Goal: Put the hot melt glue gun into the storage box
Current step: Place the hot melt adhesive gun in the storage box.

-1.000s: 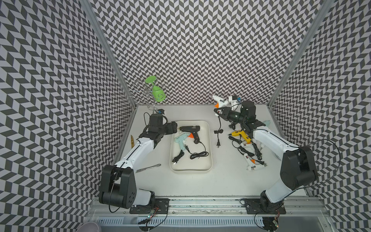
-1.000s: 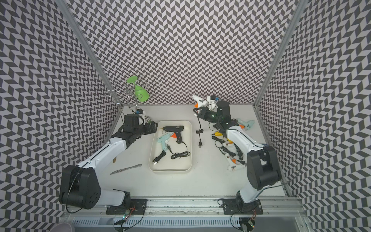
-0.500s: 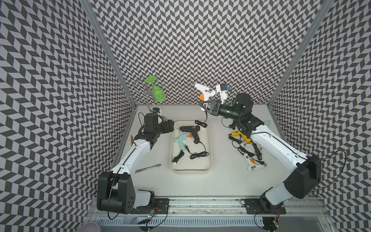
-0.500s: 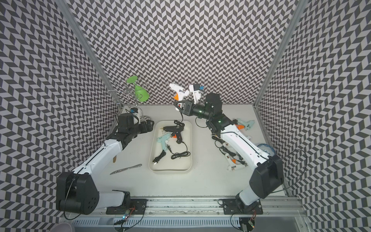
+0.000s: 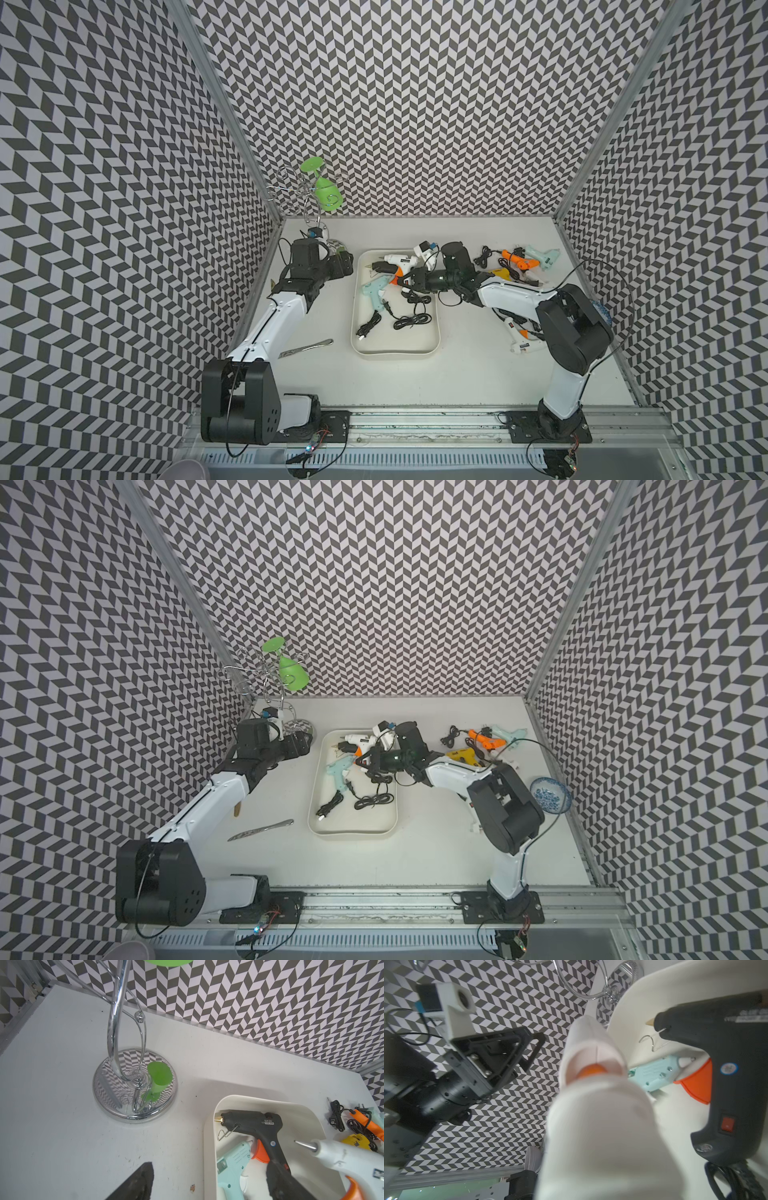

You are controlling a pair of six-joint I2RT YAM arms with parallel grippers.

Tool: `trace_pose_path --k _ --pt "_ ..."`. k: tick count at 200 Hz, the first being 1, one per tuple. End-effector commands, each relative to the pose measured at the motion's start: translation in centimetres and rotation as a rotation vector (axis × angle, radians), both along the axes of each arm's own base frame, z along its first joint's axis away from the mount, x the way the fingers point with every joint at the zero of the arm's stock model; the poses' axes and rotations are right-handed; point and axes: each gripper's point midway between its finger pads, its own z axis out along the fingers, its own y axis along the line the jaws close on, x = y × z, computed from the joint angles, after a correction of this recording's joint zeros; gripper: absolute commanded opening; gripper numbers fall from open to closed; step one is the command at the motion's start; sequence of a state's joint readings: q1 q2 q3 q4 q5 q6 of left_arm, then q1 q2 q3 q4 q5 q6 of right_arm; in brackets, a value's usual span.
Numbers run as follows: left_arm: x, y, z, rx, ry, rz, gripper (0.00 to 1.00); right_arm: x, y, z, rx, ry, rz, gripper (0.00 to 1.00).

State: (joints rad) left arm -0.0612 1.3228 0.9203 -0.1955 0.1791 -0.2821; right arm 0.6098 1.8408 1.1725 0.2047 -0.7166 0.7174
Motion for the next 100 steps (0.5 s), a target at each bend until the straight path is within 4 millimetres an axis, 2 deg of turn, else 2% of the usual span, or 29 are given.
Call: trace_pose_path --k 1,41,59,69,80,100 --pt "-0.2 -0.1 0.7 -0.001 -0.025 -0.015 0.89 -0.4 2.0 9.6 0.165 -0.201 0.061 0.25" --pt "-0.2 0.1 1.1 0.002 -0.034 -0.008 0.89 -2.3 4.0 17.2 0.292 -0.247 0.137 0.25" --pt "-0.2 0.3 1.0 0.003 -0.032 -0.002 0.89 -2.8 4.0 18.7 0.344 -0.234 0.159 0.27" --pt "-0.2 0.3 0.9 0.005 -0.031 -0.004 0.89 -2.8 4.0 18.2 0.344 -0.227 0.164 0.28" --pt "-0.2 0.3 0.7 0.002 -0.027 -0.003 0.89 -2.2 4.1 16.4 0.311 -0.209 0.148 0.28" --pt "-0.2 0.2 0.5 -0.003 -0.022 -0.01 0.89 -0.4 3.6 10.6 0.217 -0.142 0.084 0.28"
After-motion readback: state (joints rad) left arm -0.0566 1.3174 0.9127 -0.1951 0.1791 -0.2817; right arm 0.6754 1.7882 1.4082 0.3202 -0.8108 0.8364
